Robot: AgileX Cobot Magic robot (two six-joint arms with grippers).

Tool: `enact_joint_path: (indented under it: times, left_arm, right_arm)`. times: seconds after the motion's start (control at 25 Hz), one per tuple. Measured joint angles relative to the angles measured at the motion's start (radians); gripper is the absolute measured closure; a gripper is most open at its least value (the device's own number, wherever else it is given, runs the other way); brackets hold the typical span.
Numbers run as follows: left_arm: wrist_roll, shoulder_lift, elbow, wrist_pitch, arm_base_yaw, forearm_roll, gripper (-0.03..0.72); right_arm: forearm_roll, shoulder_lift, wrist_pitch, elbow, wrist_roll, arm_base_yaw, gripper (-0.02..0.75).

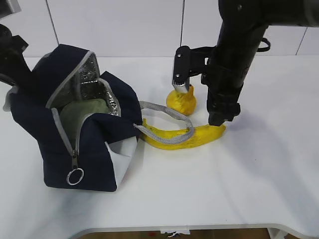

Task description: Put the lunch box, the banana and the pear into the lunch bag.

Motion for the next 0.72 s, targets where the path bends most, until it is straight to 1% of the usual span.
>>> enact_joint_path:
  times: [0.08,0.36,0.72]
  left_arm:
    - [0.000,0.000,0.000,0.000,0.000,0.000,0.694]
    - [0.000,0.000,0.000,0.000,0.000,0.002,0.694]
    - [0.000,0.000,0.000,0.000,0.000,0.004,0.694]
  right_arm:
    - [0.002,0.000,-0.019,0.009,-0.030,-0.004,0.196]
    - [0.063,0.006,-0.056,0.042,-0.121,-0.004,0.196]
    - [0.101,0.071,-0.096,0.045,-0.158,-0.004,0.197]
